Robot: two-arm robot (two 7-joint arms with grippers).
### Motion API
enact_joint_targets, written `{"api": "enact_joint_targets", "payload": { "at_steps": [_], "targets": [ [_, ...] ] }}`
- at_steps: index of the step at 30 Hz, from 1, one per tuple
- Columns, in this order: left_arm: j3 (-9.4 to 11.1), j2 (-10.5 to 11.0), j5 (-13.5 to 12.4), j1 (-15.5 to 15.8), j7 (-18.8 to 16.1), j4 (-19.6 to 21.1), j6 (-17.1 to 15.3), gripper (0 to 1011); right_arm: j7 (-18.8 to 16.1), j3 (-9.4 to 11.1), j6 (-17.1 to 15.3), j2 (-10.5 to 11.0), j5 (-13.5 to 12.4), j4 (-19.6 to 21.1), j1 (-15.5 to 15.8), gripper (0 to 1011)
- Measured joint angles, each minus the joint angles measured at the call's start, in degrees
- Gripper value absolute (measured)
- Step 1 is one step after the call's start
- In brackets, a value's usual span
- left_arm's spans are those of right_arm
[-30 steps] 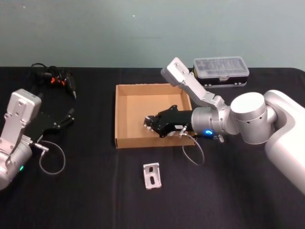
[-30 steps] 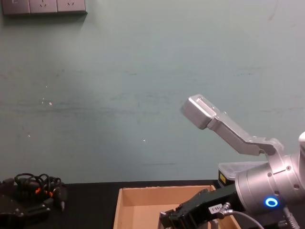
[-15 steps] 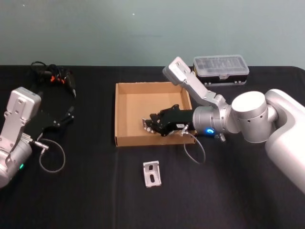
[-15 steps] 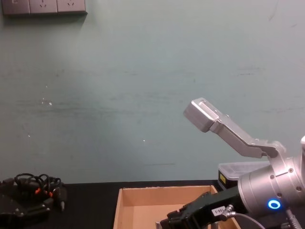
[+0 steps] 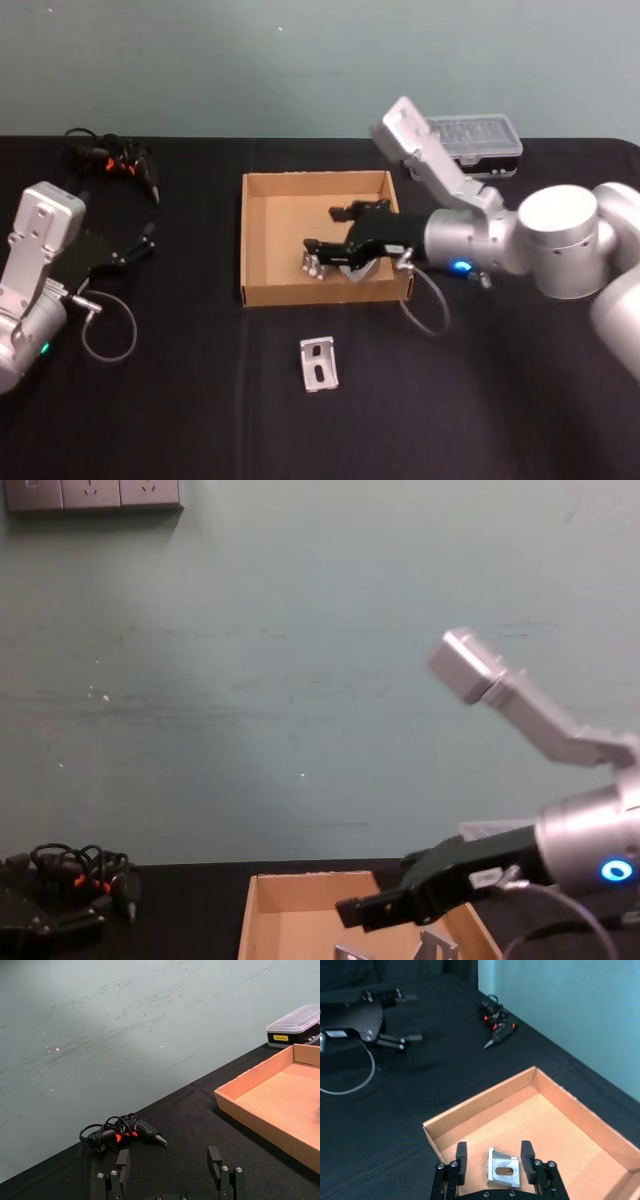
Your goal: Use one hand to pick up the angle iron from the table and place it into the box.
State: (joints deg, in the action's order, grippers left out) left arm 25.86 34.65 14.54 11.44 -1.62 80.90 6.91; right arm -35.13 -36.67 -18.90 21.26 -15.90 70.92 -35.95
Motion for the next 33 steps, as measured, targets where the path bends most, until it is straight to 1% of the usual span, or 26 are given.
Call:
{"api": "enact_joint_targets", "payload": {
  "at_steps": [1, 5, 6, 7, 8, 9, 10, 11, 12, 14, 15, 16, 18, 22, 25, 26, 30, 31, 33],
  "targets": [
    [0.0, 0.0, 0.0, 0.0, 0.0, 0.0, 0.0, 1011, 0.02, 0.55, -0.23, 0.96, -0.49, 1.99, 0.85, 710],
    [0.0, 0.0, 0.0, 0.0, 0.0, 0.0, 0.0, 1011, -0.28, 1.42, -0.67, 3.09, -1.65, 5.8, 2.43, 820],
    [0.0, 0.0, 0.0, 0.0, 0.0, 0.0, 0.0, 1011, -1.12, 1.54, -0.97, 4.24, -2.23, 7.59, 3.09, 841],
    [0.0, 0.0, 0.0, -0.01, 0.0, 0.0, 0.0, 1011, -1.73, 1.5, -1.15, 4.91, -2.53, 8.51, 3.3, 872],
    [0.0, 0.0, 0.0, 0.0, 0.0, 0.0, 0.0, 1011, -3.07, 1.24, -1.49, 6.17, -3.08, 10.06, 3.6, 912],
    [0.0, 0.0, 0.0, 0.0, 0.0, 0.0, 0.0, 1011, -3.07, 1.24, -1.49, 6.17, -3.08, 10.06, 3.6, 912],
    [0.0, 0.0, 0.0, 0.0, 0.0, 0.0, 0.0, 1011, -4.82, 0.68, -1.81, 7.44, -3.59, 11.5, 3.76, 957],
    [0.0, 0.0, 0.0, 0.0, 0.0, 0.0, 0.0, 1011, -5.71, 0.39, -1.97, 8.07, -3.77, 12.11, 3.75, 971],
    [0.0, 0.0, 0.0, 0.0, 0.0, 0.0, 0.0, 1011, -7.49, -0.36, -2.28, 9.32, -4.08, 13.38, 3.69, 998],
    [0.0, 0.0, 0.0, 0.0, 0.0, 0.0, 0.0, 1011, -9.22, -1.13, -2.59, 10.37, -4.29, 14.32, 3.45, 1002],
    [0.0, 0.0, 0.0, 0.0, 0.0, 0.0, 0.0, 1011, -10.53, -1.81, -2.82, 11.23, -4.39, 15.08, 3.17, 1000],
    [0.0, 0.0, 0.0, 0.0, 0.0, 0.0, 0.0, 1011, -10.53, -1.81, -2.82, 11.23, -4.39, 15.08, 3.17, 1000],
    [0.0, 0.0, 0.0, 0.0, 0.0, 0.0, 0.0, 1011, -13.0, -3.29, -3.14, 12.79, -4.46, 16.29, 2.45, 1000],
    [0.0, 0.0, 0.0, 0.0, 0.0, 0.0, 0.0, 1011, -14.74, -4.73, -3.45, 13.95, -4.44, 16.99, 1.48, 1000],
    [0.0, 0.0, 0.0, 0.0, 0.0, 0.0, 0.0, 1011, -15.85, -5.81, -3.61, 14.26, -4.34, 16.9, 0.68, 1000],
    [0.0, 0.0, 0.0, 0.0, 0.0, 0.0, 0.0, 1011, -16.49, -6.52, -3.73, 14.37, -4.22, 16.62, 0.12, 1000],
    [0.0, 0.0, 0.0, 0.0, 0.0, 0.0, 0.0, 1011, -17.92, -8.54, -3.94, 14.18, -3.6, 15.32, -1.36, 1000],
    [0.0, 0.0, 0.0, 0.0, 0.0, 0.0, 0.0, 1011, -18.43, -9.43, -3.98, 13.92, -3.28, 14.45, -2.0, 1000],
    [0.0, 0.0, 0.0, 0.0, 0.0, 0.0, 0.0, 1012, -18.77, -10.18, -3.98, 13.59, -3.0, 13.63, -2.5, 1000]
  ]
}}
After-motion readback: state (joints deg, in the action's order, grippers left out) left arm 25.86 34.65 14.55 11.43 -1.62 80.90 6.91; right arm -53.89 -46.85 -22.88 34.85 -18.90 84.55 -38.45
